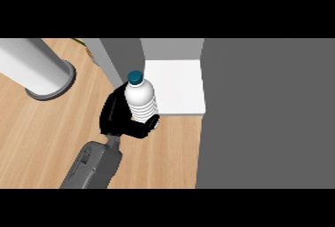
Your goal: Pick up the bottled water, place it into the cabinet and close the cabinet
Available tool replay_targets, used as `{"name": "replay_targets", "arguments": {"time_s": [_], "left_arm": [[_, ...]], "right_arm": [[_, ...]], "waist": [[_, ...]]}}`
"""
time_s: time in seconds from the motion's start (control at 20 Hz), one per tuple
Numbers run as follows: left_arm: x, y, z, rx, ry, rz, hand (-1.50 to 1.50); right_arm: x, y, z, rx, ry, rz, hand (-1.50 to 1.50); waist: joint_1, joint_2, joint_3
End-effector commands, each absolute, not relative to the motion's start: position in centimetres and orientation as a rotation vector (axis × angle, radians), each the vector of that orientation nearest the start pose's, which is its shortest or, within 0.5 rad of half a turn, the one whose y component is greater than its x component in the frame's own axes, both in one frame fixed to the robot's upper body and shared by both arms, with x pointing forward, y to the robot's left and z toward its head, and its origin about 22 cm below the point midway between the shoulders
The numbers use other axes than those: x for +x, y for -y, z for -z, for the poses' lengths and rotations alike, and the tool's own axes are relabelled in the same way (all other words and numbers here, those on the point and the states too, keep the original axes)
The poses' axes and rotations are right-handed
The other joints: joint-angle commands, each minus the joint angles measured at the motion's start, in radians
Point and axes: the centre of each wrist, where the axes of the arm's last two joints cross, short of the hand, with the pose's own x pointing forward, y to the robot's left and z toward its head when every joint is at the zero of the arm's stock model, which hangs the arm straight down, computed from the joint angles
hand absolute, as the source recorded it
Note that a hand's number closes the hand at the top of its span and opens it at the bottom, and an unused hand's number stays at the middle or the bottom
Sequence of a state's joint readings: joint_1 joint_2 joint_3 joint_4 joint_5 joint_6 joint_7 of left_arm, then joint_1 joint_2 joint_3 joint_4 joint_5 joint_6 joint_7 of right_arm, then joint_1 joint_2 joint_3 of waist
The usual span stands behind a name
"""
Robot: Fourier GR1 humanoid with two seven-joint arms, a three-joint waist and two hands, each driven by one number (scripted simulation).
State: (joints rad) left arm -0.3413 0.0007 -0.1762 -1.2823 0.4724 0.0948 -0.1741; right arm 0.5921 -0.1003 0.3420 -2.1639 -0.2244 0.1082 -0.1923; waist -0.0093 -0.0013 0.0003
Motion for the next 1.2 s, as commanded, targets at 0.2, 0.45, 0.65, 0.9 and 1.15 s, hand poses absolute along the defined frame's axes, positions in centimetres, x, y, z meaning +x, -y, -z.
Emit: {"name": "replay_targets", "arguments": {"time_s": [0.2,0.45,0.65,0.9,1.15], "left_arm": [[34.7,-10.0,-5.4,-0.314,1.742,-0.082,1.5],[36.5,-8.1,-6.9,-0.215,1.758,-0.026,1.5],[37.3,-7.9,-9.0,-0.133,1.774,-0.013,1.5],[37.8,-7.8,-8.7,-0.015,1.769,-0.037,1.5],[41.6,-7.7,-8.8,0.055,1.725,-0.011,1.5]], "right_arm": [[9.3,19.2,-4.8,0.414,1.77,0.061,-1.5],[11.5,19.7,-4.3,0.408,1.775,0.054,-1.5],[11.2,19.7,-4.7,0.419,1.795,0.065,-1.5],[10.9,20.9,-4.1,0.423,1.779,0.052,-1.5],[11.8,20.7,-3.5,0.438,1.769,0.051,-1.5]], "waist": [[-0.016,0.001,0.0],[-0.028,0.009,0.0],[-0.03,0.006,0.001],[-0.045,0.008,0.001],[-0.051,0.02,0.0]]}}
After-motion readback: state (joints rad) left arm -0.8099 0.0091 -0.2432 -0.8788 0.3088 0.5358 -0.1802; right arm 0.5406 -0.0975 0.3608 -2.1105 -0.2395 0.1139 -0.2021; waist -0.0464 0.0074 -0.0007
